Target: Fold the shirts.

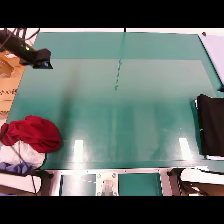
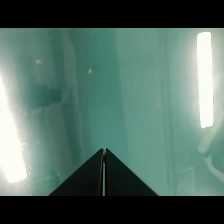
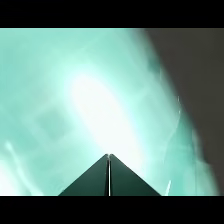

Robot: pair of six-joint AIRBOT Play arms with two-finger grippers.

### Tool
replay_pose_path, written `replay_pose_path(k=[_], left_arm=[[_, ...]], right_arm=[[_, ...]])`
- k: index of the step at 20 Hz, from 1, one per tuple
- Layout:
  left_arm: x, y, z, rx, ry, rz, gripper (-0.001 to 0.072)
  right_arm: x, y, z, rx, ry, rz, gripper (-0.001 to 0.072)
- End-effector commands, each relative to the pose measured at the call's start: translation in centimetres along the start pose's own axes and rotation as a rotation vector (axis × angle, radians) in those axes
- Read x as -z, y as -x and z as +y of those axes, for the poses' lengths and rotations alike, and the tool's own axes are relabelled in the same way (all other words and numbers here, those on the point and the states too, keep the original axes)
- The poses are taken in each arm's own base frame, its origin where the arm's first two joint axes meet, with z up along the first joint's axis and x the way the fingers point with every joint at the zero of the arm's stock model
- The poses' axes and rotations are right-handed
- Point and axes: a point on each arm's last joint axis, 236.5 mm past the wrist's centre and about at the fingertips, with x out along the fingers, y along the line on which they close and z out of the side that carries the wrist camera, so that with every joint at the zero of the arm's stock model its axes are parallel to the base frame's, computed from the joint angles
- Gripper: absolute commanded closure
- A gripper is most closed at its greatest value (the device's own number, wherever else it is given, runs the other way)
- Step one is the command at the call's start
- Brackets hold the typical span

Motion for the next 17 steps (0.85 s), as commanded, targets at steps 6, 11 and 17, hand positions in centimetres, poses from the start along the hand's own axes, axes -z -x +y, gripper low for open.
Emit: replay_pose_path(k=[6, 11, 17], left_arm=[[16.7, -1.2, -2.0, -0.022, 0.029, 0.079, 0.0683], [19.4, -0.9, -1.0, -0.074, 0.016, 0.110, 0.0681], [19.1, -0.9, -1.0, -0.074, 0.015, 0.099, 0.0681]], right_arm=[[20.5, -7.5, 11.4, -0.123, 0.518, 0.081, 0.0691], [28.0, -9.5, 11.6, -0.168, 0.646, 0.144, 0.0691], [29.3, -10.1, 11.4, -0.163, 0.674, 0.174, 0.0691]])
